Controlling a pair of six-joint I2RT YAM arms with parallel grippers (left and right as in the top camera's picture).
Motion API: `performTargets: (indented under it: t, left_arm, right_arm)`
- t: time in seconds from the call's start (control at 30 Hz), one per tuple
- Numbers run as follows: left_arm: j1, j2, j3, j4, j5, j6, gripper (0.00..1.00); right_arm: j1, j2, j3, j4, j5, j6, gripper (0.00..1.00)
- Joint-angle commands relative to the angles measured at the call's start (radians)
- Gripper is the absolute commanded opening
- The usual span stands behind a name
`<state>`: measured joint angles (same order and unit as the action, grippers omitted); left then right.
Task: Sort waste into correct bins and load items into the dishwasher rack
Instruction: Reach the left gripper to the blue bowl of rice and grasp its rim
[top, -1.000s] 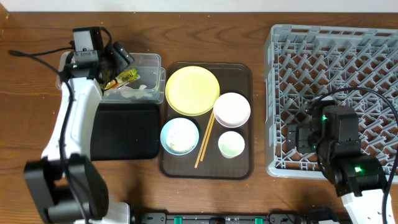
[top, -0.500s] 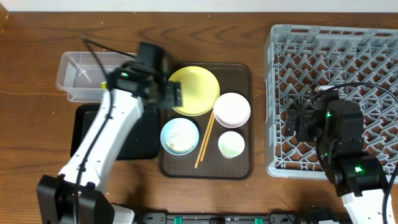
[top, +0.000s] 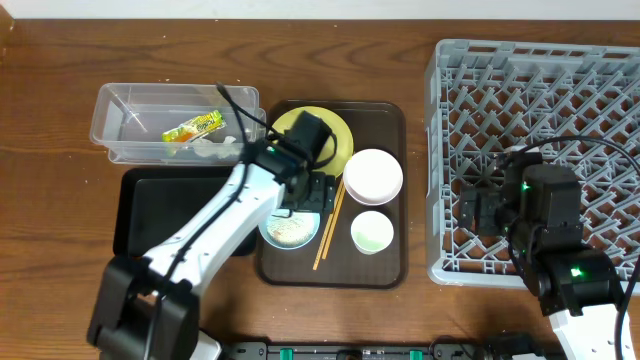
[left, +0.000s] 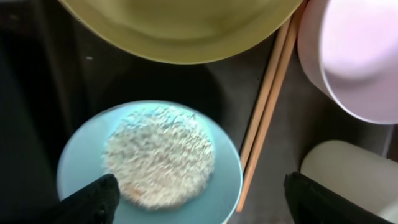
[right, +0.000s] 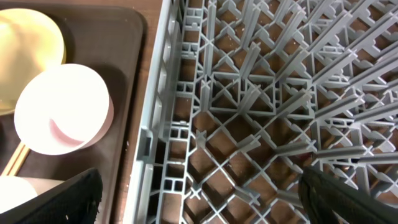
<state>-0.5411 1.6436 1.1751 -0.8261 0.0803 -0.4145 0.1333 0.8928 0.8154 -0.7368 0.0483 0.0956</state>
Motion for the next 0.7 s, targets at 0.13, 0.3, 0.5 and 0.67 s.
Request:
performTargets:
  t: [0.13,0.3,0.5,0.67]
  left_arm:
    - [-0.062,0.089,-0.011,0.068,-0.018,-0.056,0.81]
    - [-0.089,0.152,-0.011,0.074,-0.018,-0.081,0.75]
    - [-0.091,0.186,-0.011,0.075,-0.019,-0.081,0.56]
    - [-0.091,0.186,-0.011,0.088,-0.019,-0.081,0.38]
  right_arm:
    - [-0.01,-0.004,0.019,-0.009,-0.005,0.013,0.99]
    - [-0.01,-0.004,0.019,-0.024,-0.005,0.013,0.99]
    - [-0.01,-0.004,0.019,-0.027,-0.005,0.013,0.99]
    - [-0.01,-0.004,0.019,-0.027,-0.005,0.013,0.99]
